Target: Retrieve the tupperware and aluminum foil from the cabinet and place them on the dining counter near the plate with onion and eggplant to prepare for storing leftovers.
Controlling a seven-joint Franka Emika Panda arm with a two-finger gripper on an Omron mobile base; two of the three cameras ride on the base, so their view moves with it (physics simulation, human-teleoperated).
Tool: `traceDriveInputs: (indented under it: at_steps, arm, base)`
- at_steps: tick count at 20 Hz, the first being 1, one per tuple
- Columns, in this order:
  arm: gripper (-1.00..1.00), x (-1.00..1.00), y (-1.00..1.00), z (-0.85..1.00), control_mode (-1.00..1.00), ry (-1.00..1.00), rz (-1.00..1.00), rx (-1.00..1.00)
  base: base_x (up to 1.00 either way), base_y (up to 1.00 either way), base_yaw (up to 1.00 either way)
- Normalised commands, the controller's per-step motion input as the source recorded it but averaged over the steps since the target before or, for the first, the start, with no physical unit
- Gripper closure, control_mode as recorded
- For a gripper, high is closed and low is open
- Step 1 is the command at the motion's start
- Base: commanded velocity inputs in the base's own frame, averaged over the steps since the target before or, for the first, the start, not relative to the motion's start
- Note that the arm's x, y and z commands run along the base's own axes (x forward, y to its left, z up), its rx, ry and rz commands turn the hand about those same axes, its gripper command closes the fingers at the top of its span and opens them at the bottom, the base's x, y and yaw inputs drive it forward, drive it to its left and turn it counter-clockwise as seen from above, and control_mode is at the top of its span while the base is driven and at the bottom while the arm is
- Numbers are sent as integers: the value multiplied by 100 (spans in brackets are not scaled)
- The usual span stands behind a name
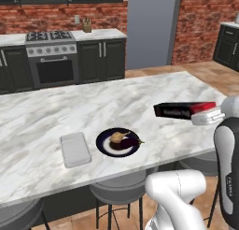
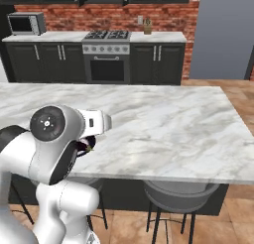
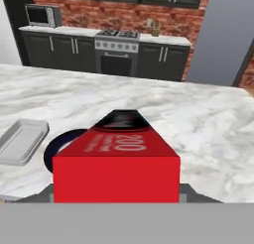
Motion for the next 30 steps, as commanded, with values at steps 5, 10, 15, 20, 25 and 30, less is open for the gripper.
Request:
traceDriveInputs:
  at_steps: [5,10,15,20,25,30]
  arm:
    - [100,26,15,-98,-100,-2,12,0]
    - [100,23,1,-82,-100,-13,9,0]
    - [100,32,0,-54,-100,-27,-2,0]
    - [100,47,0,-53,-100,-25,-14,0]
    - [100,66,2,-59,-100,1,-1,0]
    - [100,70,1,-68,-100,5,0,0]
  base:
    - [0,0,0]
    - [0,0,0]
    - [0,0,0]
    - [0,0,0]
    - [0,0,0]
    - [0,0,0]
